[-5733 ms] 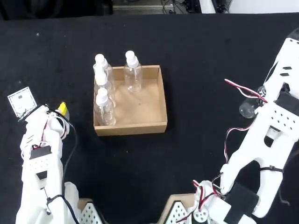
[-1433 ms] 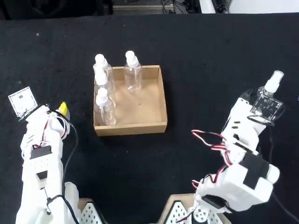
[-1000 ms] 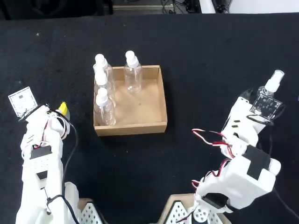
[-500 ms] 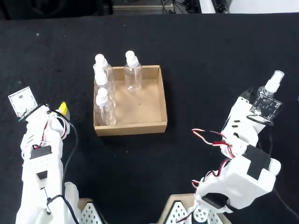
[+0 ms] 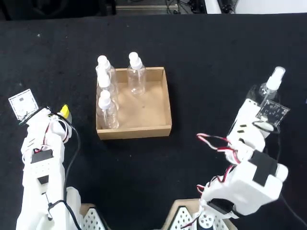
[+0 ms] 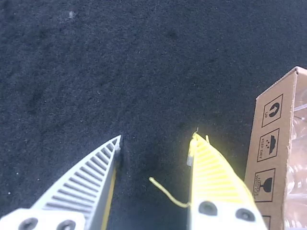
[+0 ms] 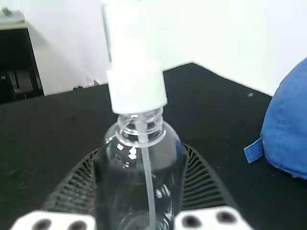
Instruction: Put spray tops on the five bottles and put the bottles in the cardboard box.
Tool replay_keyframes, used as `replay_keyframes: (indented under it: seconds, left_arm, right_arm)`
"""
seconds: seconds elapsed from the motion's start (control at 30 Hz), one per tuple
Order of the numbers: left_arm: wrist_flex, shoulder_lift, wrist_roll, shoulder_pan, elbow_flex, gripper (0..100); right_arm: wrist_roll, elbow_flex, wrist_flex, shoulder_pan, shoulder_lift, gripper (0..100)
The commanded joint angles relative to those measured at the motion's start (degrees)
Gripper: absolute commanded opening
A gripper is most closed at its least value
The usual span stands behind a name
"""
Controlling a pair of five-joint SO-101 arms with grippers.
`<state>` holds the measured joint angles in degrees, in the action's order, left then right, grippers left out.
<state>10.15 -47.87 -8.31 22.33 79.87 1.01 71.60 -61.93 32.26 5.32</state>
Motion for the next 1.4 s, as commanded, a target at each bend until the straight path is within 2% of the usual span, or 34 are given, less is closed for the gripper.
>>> replay_keyframes:
  seconds: [0.0,0.1,0.3,0.43,0.6,0.8,0.97,1.27,1.37]
  left_arm:
    - [-1.14,-0.26,0.35,-0.48,-1.19,20]
    - [-1.14,-0.18,0.35,-0.48,-1.19,20]
    - [-1.14,-0.26,0.35,-0.48,-1.19,20]
    - [-1.14,-0.09,0.35,-0.48,-1.19,20]
    - [-1.14,-0.35,0.35,-0.48,-1.01,20]
    - [-1.14,-0.44,0.35,-0.48,-0.92,20]
    - [-1.14,-0.44,0.35,-0.48,-0.92,20]
    - [-1.14,-0.35,0.35,-0.48,-0.92,20]
    - [-1.14,-0.35,0.35,-0.48,-0.92,20]
  right_arm:
    - [-0.53,3.91,3.52,-2.99,-14.20,1.1]
    - [-0.70,6.46,14.77,-8.18,-26.95,1.1]
    - [-0.79,4.62,45.10,-21.89,-51.30,1.1]
    - [-0.79,4.79,54.42,-31.38,-61.85,1.0]
    - [-0.79,6.90,54.07,-41.93,-64.84,1.0]
    - [-0.70,11.21,44.48,-51.78,-61.32,1.1]
    - [-0.44,13.32,36.31,-53.27,-56.84,1.1]
    - [-0.88,9.54,35.60,-53.63,-45.93,1.1]
    - [-5.45,8.22,35.60,-55.74,-43.38,1.2]
